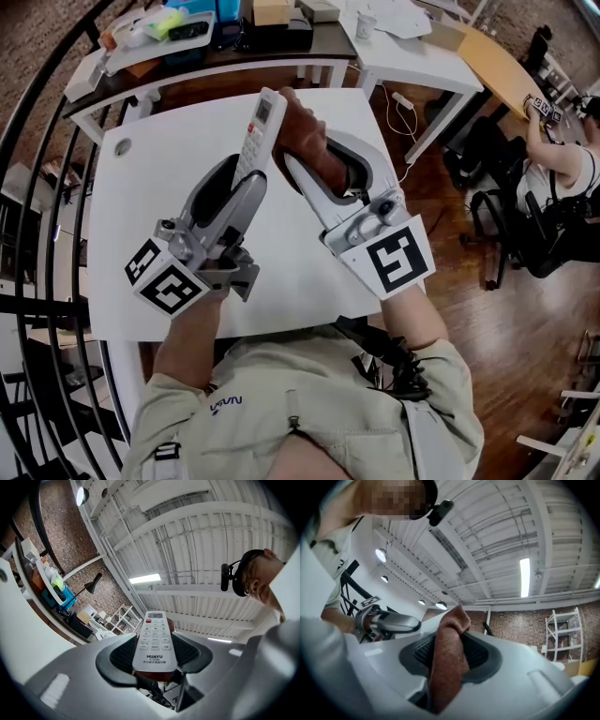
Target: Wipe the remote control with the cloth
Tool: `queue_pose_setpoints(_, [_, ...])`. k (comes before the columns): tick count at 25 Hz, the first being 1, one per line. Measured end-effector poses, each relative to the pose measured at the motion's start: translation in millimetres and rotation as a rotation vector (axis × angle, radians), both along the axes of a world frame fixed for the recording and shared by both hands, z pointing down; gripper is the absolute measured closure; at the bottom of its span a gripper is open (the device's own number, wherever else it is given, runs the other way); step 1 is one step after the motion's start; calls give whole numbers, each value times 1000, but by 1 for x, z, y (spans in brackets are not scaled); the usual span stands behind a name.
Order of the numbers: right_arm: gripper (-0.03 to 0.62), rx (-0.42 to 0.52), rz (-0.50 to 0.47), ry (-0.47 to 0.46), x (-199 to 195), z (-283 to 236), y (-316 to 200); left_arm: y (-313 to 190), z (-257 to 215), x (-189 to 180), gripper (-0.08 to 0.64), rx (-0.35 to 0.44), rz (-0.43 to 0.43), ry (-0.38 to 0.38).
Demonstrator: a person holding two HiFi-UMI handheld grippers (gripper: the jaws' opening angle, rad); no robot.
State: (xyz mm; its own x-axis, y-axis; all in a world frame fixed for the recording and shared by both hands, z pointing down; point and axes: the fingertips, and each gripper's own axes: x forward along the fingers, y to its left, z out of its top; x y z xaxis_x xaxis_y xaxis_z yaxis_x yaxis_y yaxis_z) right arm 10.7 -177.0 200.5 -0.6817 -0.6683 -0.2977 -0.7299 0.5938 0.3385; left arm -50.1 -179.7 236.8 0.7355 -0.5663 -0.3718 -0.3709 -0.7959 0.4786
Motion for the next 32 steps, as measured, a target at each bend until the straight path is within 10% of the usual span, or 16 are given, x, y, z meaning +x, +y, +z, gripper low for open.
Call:
queue_pose_setpoints(19, [465,-19,-209,396,-53,71,44,-8,-8,-23,316,-64,40,140])
queue_pose_setpoints(32, [465,23,61,103,9,-13,-24,4,-12,-10,316,-94,141,180])
